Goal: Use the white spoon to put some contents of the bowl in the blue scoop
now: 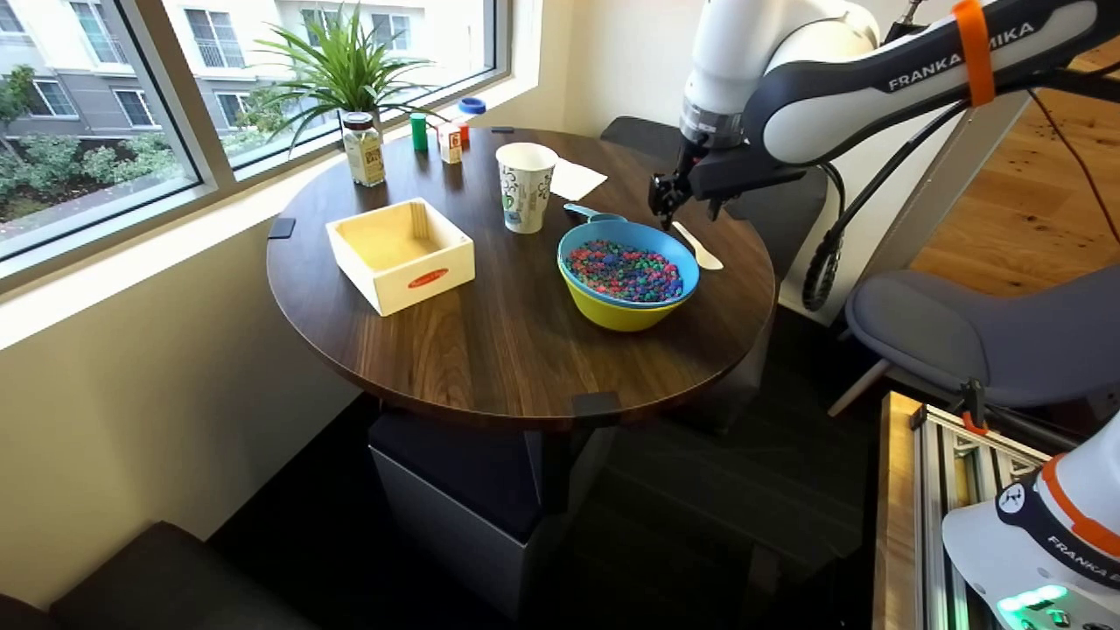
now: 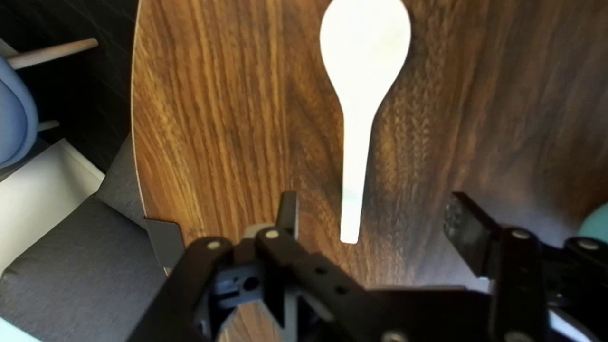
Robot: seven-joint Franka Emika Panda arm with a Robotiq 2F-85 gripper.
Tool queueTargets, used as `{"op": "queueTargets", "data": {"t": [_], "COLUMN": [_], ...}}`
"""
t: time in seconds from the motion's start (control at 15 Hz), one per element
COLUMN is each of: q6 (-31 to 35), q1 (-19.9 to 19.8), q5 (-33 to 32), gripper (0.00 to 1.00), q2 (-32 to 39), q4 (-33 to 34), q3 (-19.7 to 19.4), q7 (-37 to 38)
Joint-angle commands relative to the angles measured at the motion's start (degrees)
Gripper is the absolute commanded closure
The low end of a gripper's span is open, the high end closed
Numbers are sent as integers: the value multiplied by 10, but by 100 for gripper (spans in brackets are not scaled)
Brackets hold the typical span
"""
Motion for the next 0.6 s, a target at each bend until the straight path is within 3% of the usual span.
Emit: {"op": "queueTargets", "data": {"t": [0.0, 0.53], "q6": [-11, -3], "q1": [3, -1], "q5": [36, 24], "gripper": [0, 0], "q2": [-26, -33], "q4": [13, 26], "q3": [2, 5], "q7": [-13, -6]}}
